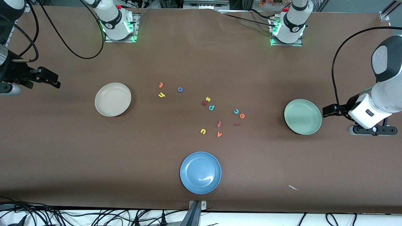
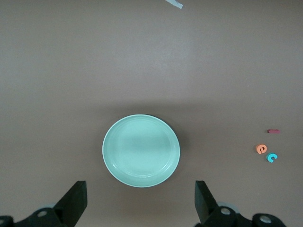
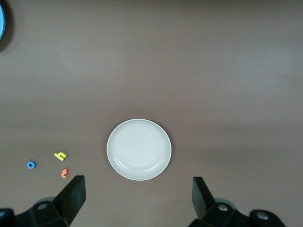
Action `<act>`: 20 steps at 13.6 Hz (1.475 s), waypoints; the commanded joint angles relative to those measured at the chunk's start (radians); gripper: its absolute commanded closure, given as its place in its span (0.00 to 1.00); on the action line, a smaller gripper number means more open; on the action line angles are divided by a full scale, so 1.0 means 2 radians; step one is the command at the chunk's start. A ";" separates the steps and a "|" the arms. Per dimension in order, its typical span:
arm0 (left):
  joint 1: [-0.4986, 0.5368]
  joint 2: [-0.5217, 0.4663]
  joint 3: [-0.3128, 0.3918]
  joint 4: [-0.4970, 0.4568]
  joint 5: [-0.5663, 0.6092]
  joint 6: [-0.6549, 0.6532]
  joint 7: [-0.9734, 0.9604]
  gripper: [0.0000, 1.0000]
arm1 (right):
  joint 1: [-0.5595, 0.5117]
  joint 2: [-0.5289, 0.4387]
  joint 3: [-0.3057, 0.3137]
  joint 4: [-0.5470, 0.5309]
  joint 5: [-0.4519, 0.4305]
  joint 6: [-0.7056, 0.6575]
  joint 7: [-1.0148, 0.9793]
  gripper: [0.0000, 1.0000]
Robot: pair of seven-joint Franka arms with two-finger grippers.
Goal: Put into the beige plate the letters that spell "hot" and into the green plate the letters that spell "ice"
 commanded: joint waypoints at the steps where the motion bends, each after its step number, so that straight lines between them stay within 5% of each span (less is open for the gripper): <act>1: 0.001 -0.003 0.002 -0.004 -0.015 0.002 0.013 0.00 | -0.001 0.002 0.000 0.007 0.006 -0.014 -0.003 0.00; 20: 0.000 -0.005 0.002 -0.004 -0.015 0.002 0.013 0.00 | -0.001 0.000 0.000 0.010 0.004 -0.020 -0.002 0.00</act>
